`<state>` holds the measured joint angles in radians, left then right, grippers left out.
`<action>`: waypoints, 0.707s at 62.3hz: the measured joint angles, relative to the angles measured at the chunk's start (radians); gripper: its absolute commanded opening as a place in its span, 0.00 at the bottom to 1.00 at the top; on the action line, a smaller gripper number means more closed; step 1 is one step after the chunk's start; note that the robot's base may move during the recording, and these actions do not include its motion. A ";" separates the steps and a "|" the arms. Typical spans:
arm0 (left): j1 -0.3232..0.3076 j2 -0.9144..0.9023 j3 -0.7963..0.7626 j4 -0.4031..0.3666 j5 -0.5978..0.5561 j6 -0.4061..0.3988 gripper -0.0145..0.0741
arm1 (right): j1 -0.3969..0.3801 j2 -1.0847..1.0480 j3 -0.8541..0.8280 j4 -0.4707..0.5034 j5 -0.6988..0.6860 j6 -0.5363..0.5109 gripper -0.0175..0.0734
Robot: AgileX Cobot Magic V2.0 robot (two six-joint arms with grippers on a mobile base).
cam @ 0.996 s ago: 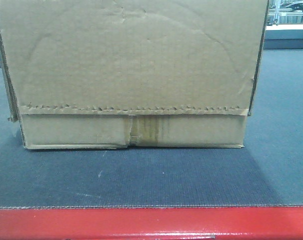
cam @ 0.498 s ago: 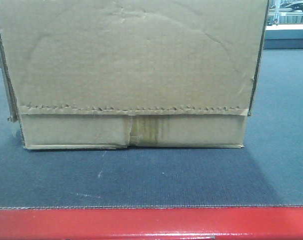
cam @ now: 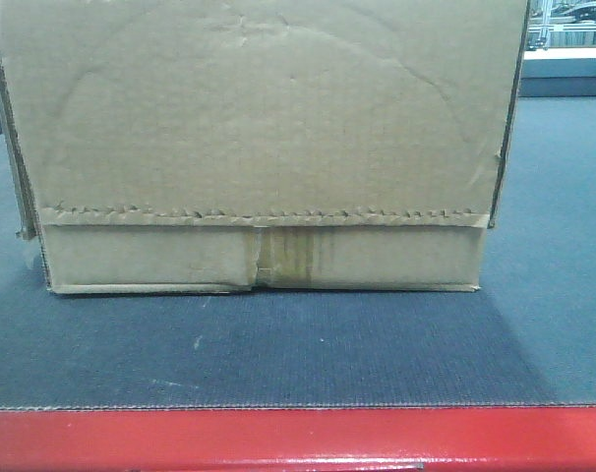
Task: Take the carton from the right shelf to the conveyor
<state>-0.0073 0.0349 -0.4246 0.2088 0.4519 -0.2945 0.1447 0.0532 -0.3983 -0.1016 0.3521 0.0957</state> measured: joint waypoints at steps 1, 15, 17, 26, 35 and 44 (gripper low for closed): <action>0.014 -0.006 0.008 -0.016 -0.008 0.015 0.18 | 0.000 0.000 0.000 0.000 0.000 0.000 0.12; 0.114 -0.030 0.279 -0.150 -0.219 0.166 0.18 | 0.000 -0.001 0.000 0.000 0.000 0.000 0.12; 0.115 -0.030 0.316 -0.154 -0.267 0.172 0.18 | 0.000 -0.001 0.000 0.000 0.000 0.000 0.12; 0.115 -0.030 0.418 -0.164 -0.363 0.188 0.18 | 0.000 -0.001 0.000 0.000 0.000 0.000 0.12; 0.115 -0.030 0.424 -0.166 -0.363 0.190 0.18 | 0.000 -0.001 0.000 0.000 0.000 0.000 0.12; 0.115 -0.030 0.426 -0.168 -0.361 0.190 0.18 | 0.000 -0.001 0.000 0.000 0.000 0.000 0.12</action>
<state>0.1080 0.0051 0.0013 0.0406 0.0905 -0.1046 0.1447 0.0525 -0.3983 -0.1016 0.3521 0.0957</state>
